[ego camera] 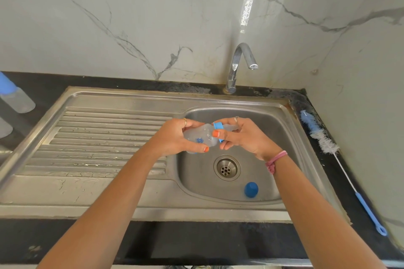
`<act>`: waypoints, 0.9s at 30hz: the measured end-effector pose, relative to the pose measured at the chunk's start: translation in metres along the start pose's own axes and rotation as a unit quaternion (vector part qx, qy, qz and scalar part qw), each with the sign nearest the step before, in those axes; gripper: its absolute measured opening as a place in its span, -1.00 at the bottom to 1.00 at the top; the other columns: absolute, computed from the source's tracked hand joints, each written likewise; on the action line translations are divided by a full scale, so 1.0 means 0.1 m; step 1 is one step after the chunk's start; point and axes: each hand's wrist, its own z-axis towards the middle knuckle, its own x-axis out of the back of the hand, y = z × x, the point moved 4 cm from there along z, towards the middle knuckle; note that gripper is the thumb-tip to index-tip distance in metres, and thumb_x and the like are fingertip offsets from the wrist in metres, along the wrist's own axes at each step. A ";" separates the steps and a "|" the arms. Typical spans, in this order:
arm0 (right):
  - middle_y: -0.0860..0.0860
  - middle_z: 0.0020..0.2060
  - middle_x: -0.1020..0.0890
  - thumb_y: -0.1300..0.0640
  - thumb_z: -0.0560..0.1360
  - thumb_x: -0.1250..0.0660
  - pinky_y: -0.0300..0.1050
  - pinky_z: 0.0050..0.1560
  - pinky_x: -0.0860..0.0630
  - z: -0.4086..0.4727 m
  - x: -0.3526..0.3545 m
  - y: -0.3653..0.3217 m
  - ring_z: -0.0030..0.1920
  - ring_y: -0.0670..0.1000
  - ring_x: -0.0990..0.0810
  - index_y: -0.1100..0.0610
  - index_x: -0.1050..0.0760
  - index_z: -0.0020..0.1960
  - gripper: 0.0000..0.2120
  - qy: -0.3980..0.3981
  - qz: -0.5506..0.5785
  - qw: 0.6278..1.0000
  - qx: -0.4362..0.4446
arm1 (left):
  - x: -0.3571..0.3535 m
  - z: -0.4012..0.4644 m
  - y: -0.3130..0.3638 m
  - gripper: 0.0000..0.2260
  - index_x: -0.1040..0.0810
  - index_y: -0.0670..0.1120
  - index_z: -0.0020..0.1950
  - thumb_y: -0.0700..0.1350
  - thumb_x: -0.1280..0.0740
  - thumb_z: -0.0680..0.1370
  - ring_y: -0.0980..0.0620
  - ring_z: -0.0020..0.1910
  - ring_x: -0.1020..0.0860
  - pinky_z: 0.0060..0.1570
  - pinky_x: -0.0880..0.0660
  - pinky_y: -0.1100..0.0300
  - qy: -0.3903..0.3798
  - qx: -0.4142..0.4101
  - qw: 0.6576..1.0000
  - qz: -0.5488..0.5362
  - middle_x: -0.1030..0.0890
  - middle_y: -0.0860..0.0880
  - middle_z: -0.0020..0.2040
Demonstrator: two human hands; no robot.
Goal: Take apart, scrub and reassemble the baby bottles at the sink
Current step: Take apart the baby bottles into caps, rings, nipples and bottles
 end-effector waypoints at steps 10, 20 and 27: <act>0.11 -0.11 -0.63 -0.30 0.27 -0.47 -0.01 0.04 -0.54 0.06 -0.33 -0.18 -0.08 0.06 -0.63 0.19 -0.55 0.08 -0.36 0.165 0.318 0.933 -0.039 | -0.38 -0.08 0.22 -0.50 -0.45 0.05 0.23 -0.08 -0.57 0.37 0.16 0.16 -0.50 0.18 -0.40 0.33 0.279 -0.195 0.939 -0.053 -0.50 0.04 0.15; 0.05 -0.29 -0.63 0.22 0.41 -0.42 -0.11 -0.25 -0.59 0.03 -0.29 -0.18 -0.29 -0.01 -0.62 0.14 -0.61 -0.29 -0.90 0.242 0.397 0.885 -0.027 | -0.53 -0.08 0.24 -0.44 -0.34 -0.02 0.29 0.19 -0.44 0.42 0.20 0.12 -0.54 0.04 -0.41 0.48 0.229 -0.122 0.965 -0.044 -0.51 0.09 0.13; 0.02 -0.18 -0.67 0.21 0.39 -0.37 -0.06 -0.14 -0.55 -0.01 -0.26 -0.50 -0.04 0.04 -0.66 0.10 -0.47 -0.14 -0.91 0.155 0.329 0.921 0.140 | -0.64 -0.07 0.36 -0.59 -0.51 -0.19 0.02 0.17 -0.23 0.53 0.06 -0.50 -0.45 -0.56 -0.35 0.26 0.095 0.031 0.856 -0.507 -0.58 -0.06 -0.28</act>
